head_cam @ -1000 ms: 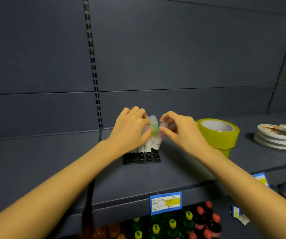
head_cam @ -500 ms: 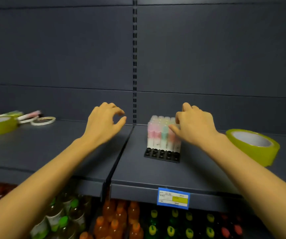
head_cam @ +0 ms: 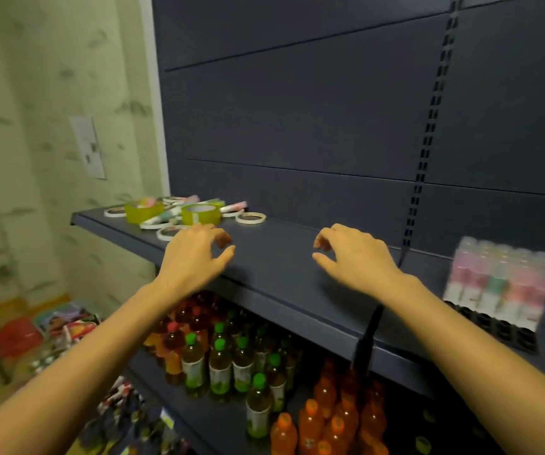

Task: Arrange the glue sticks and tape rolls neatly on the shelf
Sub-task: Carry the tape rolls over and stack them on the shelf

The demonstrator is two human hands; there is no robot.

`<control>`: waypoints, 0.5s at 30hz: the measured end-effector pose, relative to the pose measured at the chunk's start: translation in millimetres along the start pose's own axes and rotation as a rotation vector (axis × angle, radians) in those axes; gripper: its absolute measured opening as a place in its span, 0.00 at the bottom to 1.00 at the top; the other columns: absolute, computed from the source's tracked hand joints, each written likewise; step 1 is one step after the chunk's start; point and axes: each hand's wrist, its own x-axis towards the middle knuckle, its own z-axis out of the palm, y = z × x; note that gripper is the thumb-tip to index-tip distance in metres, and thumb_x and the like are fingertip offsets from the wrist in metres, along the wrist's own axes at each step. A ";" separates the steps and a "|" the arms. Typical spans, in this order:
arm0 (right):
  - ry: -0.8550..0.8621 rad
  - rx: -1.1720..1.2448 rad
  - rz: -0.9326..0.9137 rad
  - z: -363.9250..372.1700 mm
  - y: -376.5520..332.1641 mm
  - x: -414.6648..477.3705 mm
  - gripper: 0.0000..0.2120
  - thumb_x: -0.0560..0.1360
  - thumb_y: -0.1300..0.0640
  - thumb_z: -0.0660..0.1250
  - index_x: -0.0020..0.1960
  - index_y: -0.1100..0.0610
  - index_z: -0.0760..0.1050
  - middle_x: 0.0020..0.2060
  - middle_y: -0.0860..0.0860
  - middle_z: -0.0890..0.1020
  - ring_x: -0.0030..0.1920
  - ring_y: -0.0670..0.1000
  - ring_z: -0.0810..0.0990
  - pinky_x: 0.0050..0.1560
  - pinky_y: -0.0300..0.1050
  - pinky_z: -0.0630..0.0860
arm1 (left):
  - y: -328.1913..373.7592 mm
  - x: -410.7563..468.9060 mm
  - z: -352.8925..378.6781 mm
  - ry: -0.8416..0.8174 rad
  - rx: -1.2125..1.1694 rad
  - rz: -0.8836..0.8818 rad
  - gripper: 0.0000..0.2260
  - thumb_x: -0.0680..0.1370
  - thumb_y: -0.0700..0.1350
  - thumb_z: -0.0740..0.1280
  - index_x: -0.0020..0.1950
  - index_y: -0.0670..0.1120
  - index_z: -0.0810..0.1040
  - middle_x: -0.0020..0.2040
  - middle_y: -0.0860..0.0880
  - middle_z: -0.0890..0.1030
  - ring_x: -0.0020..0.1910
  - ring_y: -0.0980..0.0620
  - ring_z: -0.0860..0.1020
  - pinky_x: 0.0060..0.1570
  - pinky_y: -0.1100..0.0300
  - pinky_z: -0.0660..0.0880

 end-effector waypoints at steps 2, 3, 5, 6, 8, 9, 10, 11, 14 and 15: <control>-0.026 0.019 -0.007 10.6 -21.1 18.2 0.13 0.79 0.47 0.59 0.60 0.50 0.72 0.58 0.47 0.75 0.57 0.52 0.76 0.48 0.46 0.69 | -28.0 0.2 -8.3 0.012 0.021 -0.030 0.08 0.75 0.49 0.66 0.49 0.47 0.81 0.49 0.50 0.82 0.52 0.47 0.77 0.47 0.53 0.72; -0.037 0.024 -0.006 16.2 -31.4 27.6 0.12 0.79 0.47 0.59 0.59 0.50 0.73 0.58 0.47 0.76 0.57 0.52 0.76 0.49 0.47 0.70 | -42.0 1.1 -11.8 0.020 0.032 -0.039 0.08 0.75 0.49 0.66 0.49 0.47 0.82 0.49 0.50 0.82 0.52 0.48 0.77 0.46 0.54 0.72; -0.054 0.029 0.010 27.6 -51.7 48.5 0.12 0.79 0.47 0.59 0.58 0.49 0.73 0.57 0.48 0.77 0.56 0.53 0.76 0.49 0.47 0.71 | -69.8 4.6 -18.2 0.033 0.040 -0.048 0.08 0.75 0.49 0.66 0.49 0.48 0.82 0.48 0.50 0.82 0.51 0.48 0.77 0.44 0.56 0.71; -0.062 0.034 0.023 33.1 -62.0 59.3 0.11 0.79 0.47 0.59 0.58 0.49 0.73 0.57 0.48 0.77 0.56 0.53 0.77 0.49 0.47 0.71 | -83.6 7.1 -21.1 0.032 0.037 -0.049 0.08 0.75 0.49 0.66 0.48 0.48 0.82 0.48 0.50 0.82 0.51 0.48 0.77 0.44 0.56 0.71; -0.085 0.047 0.049 44.2 -84.3 82.7 0.11 0.79 0.47 0.59 0.57 0.49 0.74 0.56 0.49 0.78 0.55 0.53 0.77 0.48 0.46 0.71 | -113.1 13.3 -26.6 0.009 0.039 -0.050 0.09 0.76 0.50 0.65 0.48 0.48 0.82 0.48 0.51 0.82 0.51 0.49 0.77 0.45 0.55 0.74; -0.098 0.054 0.060 49.8 -95.5 94.2 0.11 0.78 0.47 0.59 0.57 0.49 0.74 0.56 0.49 0.78 0.55 0.54 0.77 0.47 0.46 0.71 | -128.1 16.2 -29.0 -0.007 0.048 -0.052 0.09 0.76 0.50 0.65 0.49 0.48 0.82 0.48 0.50 0.82 0.51 0.49 0.77 0.46 0.53 0.75; -0.104 0.062 0.072 55.8 -106.2 105.0 0.11 0.78 0.47 0.59 0.56 0.49 0.74 0.56 0.49 0.79 0.55 0.54 0.77 0.47 0.46 0.70 | -143.2 18.6 -30.7 -0.019 0.055 -0.053 0.09 0.76 0.50 0.65 0.49 0.49 0.82 0.49 0.50 0.82 0.51 0.48 0.77 0.47 0.52 0.75; -0.103 0.071 0.083 62.1 -116.7 115.5 0.10 0.78 0.47 0.59 0.56 0.49 0.74 0.55 0.49 0.79 0.54 0.54 0.77 0.46 0.46 0.70 | -158.6 20.7 -32.1 -0.024 0.060 -0.051 0.09 0.76 0.51 0.65 0.49 0.49 0.82 0.49 0.50 0.82 0.51 0.48 0.77 0.48 0.52 0.75; -0.094 0.089 0.111 82.9 -145.8 143.8 0.11 0.78 0.47 0.58 0.55 0.49 0.75 0.55 0.50 0.78 0.54 0.55 0.77 0.46 0.46 0.69 | -202.2 25.1 -34.4 -0.033 0.077 -0.035 0.10 0.76 0.52 0.64 0.48 0.49 0.82 0.48 0.51 0.82 0.50 0.49 0.77 0.46 0.54 0.74; -0.102 0.093 0.120 89.2 -154.7 152.1 0.11 0.79 0.47 0.58 0.55 0.49 0.75 0.55 0.51 0.78 0.54 0.56 0.77 0.46 0.47 0.69 | -215.3 26.5 -34.3 -0.036 0.082 -0.027 0.10 0.76 0.52 0.64 0.48 0.49 0.82 0.47 0.51 0.82 0.49 0.50 0.77 0.45 0.55 0.73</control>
